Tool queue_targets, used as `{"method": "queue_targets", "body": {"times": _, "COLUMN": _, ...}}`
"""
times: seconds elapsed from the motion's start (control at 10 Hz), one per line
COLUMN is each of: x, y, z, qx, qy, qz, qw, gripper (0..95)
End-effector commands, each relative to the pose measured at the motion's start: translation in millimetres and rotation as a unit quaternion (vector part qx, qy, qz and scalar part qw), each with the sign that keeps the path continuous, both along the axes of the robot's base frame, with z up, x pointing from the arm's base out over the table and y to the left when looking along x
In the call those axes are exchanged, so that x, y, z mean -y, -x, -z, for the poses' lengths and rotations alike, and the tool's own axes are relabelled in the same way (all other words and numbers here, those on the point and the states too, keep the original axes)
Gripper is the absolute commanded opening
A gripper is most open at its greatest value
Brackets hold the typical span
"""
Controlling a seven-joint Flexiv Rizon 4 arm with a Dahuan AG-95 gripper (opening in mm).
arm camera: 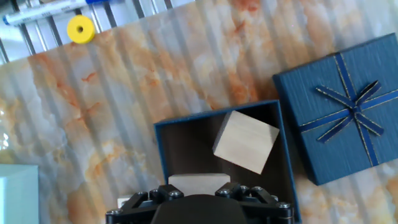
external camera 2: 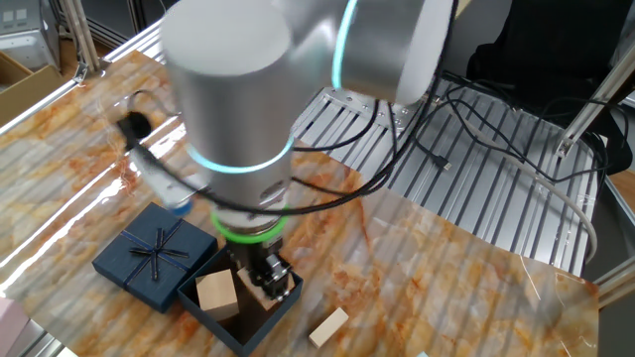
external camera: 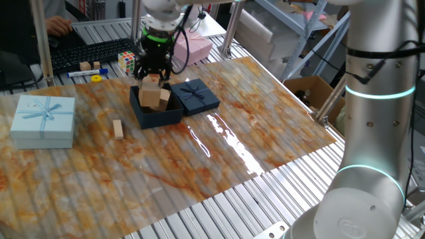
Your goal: Take everything out of the gift box
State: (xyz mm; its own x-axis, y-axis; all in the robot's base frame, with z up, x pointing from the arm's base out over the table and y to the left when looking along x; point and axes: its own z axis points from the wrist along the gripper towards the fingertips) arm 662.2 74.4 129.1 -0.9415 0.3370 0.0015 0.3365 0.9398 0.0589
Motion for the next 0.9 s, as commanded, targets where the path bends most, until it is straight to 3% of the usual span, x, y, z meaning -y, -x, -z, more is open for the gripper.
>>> {"method": "queue_targets", "body": {"times": 0.1, "x": -13.8, "y": 3.1, "z": -3.8, "qx": -0.009, "qy": -0.001, "qz": 0.009, "qw": 0.9999, "gripper": 0.0}}
{"method": "queue_targets", "body": {"times": 0.4, "x": -28.6, "y": 12.6, "z": -2.9, "qx": -0.010, "qy": -0.009, "qz": 0.023, "qw": 0.9996, "gripper": 0.0}}
{"method": "queue_targets", "body": {"times": 0.5, "x": -30.4, "y": 13.5, "z": -1.8, "qx": -0.013, "qy": -0.020, "qz": 0.028, "qw": 0.9993, "gripper": 0.0}}
{"method": "queue_targets", "body": {"times": 0.9, "x": -33.5, "y": 17.8, "z": 0.6, "qx": -0.019, "qy": -0.018, "qz": 0.023, "qw": 0.9994, "gripper": 0.0}}
